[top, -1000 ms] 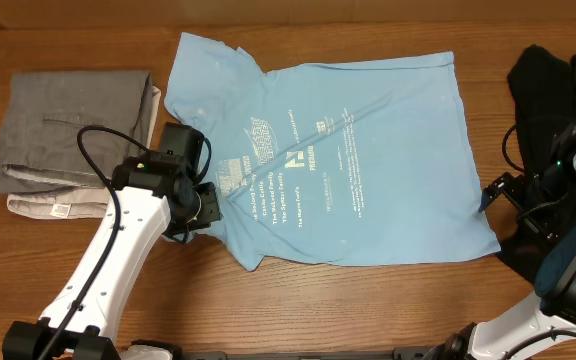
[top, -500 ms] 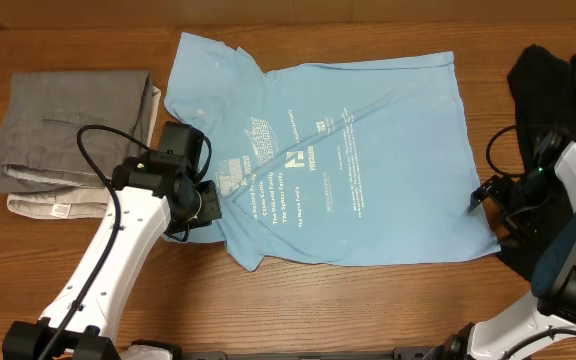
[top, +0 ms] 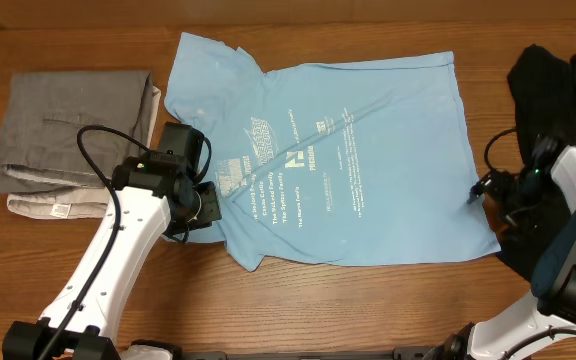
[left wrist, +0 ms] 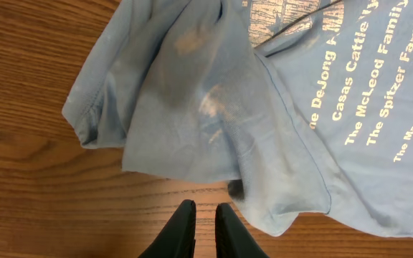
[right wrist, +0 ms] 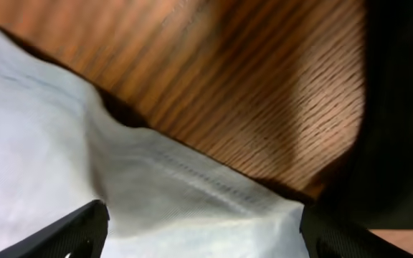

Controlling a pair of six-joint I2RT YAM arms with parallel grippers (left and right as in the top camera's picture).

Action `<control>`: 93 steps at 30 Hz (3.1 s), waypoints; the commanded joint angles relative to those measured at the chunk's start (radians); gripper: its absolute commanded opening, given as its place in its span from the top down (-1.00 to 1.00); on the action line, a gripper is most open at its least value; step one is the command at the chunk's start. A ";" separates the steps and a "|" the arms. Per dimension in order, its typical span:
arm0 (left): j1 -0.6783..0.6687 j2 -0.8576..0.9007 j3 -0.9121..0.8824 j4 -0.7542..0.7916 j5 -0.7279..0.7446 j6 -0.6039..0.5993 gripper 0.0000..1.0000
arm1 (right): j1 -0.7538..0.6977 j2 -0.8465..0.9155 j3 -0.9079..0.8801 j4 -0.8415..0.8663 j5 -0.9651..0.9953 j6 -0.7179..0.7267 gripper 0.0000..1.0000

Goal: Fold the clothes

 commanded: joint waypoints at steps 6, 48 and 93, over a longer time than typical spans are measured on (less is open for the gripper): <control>0.005 0.002 0.013 -0.001 -0.003 -0.010 0.72 | 0.002 -0.004 -0.042 -0.038 0.018 -0.033 -0.60; 0.025 0.002 -0.080 -0.122 0.117 -0.038 0.55 | 0.002 -0.004 -0.146 0.160 0.027 -0.010 0.71; 0.101 0.120 -0.133 0.260 0.127 0.181 0.76 | 0.003 -0.004 -0.146 0.187 -0.003 -0.006 0.60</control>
